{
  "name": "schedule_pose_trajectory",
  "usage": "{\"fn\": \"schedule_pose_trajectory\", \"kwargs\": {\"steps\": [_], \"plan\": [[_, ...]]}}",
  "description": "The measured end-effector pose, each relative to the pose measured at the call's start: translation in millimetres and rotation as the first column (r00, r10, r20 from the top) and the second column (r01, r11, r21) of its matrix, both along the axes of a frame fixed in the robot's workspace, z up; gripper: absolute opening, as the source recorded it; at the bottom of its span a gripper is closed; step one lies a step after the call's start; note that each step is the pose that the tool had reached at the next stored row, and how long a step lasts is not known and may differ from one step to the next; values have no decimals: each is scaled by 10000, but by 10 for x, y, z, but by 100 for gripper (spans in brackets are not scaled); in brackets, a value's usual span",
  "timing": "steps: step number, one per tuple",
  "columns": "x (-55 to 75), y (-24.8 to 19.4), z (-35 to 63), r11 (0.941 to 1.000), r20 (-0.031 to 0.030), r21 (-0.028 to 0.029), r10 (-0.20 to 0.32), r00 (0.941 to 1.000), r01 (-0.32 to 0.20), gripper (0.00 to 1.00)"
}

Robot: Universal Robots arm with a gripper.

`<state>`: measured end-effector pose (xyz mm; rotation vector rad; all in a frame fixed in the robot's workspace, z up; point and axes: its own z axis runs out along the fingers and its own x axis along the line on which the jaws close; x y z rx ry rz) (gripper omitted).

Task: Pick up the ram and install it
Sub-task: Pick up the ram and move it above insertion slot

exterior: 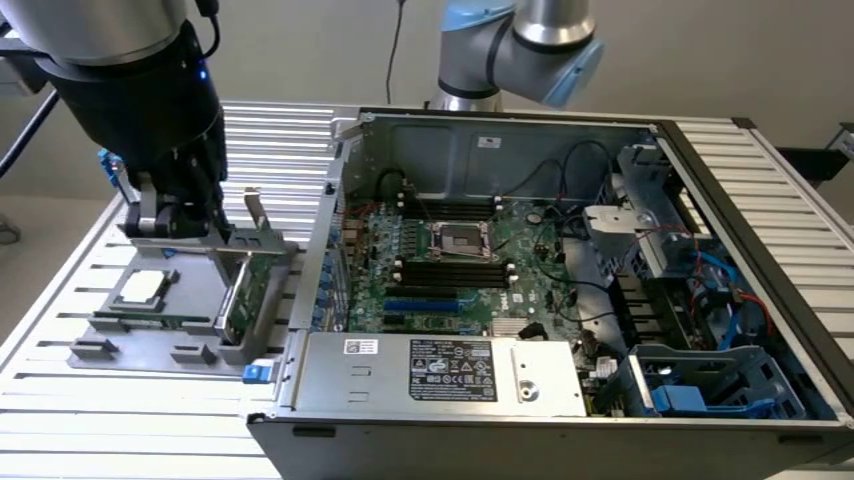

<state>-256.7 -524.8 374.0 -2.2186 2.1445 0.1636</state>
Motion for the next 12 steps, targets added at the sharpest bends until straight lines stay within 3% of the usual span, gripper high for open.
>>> {"fn": "schedule_pose_trajectory", "kwargs": {"steps": [4, 12], "plan": [[174, 5, 45, 10000, -7, 19, 1, 10000, -1, 14], [538, 11, 45, 10000, -17, 29, 2, 10000, -2, 14]]}}
